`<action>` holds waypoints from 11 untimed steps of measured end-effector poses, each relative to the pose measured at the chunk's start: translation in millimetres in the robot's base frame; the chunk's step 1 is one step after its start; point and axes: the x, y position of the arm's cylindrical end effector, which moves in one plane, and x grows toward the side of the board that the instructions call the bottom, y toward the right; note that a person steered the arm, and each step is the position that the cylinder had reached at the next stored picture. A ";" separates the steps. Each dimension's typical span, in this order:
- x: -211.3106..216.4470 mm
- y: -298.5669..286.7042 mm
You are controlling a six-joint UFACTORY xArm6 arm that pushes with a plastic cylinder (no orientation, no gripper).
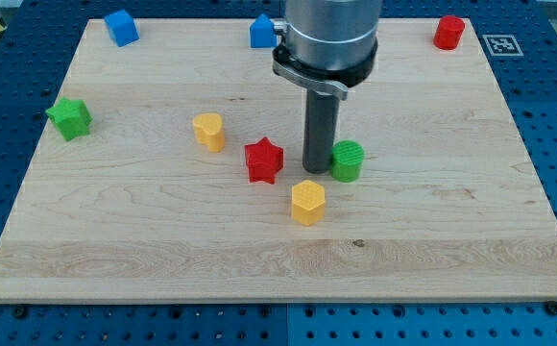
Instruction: Move yellow hexagon towards bottom
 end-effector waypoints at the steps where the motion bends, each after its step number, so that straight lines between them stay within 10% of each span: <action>1: 18.3 10.4; 11: 50.2 -69.7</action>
